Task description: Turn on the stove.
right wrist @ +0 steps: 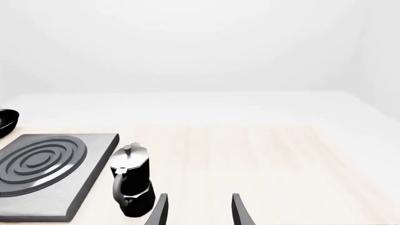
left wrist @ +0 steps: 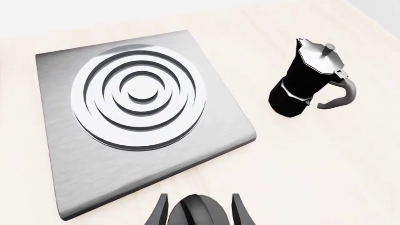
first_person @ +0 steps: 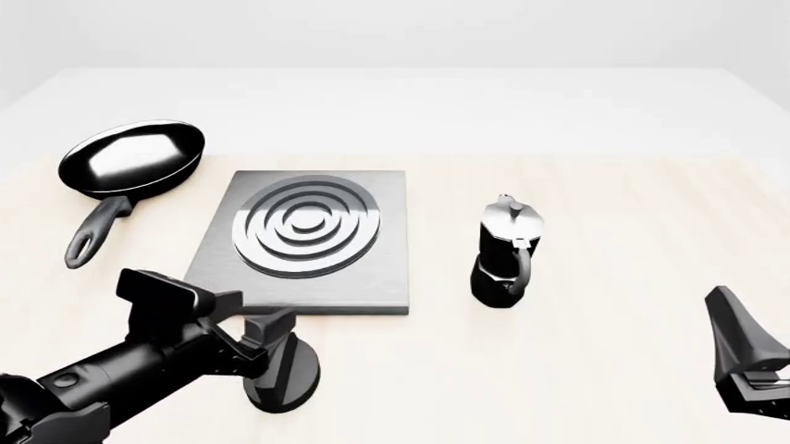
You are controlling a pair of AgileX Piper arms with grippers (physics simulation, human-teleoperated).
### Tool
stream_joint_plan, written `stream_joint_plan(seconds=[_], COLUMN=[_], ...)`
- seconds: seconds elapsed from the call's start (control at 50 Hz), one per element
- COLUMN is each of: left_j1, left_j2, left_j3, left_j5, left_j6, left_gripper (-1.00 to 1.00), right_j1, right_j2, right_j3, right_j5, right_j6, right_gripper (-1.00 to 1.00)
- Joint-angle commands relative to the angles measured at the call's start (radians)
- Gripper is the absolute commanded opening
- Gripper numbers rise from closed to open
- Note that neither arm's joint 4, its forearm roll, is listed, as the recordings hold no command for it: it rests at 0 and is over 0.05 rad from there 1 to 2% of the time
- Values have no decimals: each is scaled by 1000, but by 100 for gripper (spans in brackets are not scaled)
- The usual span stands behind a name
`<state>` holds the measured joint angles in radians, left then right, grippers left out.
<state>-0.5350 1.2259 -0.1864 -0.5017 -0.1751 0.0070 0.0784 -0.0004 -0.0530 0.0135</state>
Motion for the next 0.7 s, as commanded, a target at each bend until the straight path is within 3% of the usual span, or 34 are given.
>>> stream_joint_plan(seconds=[0.02, 0.7], left_j1=[9, -7], left_j2=[62, 262], left_j3=[7, 19], left_j5=[-47, -185], left_j6=[-6, -70], left_gripper=[100, 100], right_j1=[-1, -4], right_j2=[23, 61], right_j3=[0, 0], right_j5=[-16, -41], right_j6=[11, 19], right_gripper=[100, 100])
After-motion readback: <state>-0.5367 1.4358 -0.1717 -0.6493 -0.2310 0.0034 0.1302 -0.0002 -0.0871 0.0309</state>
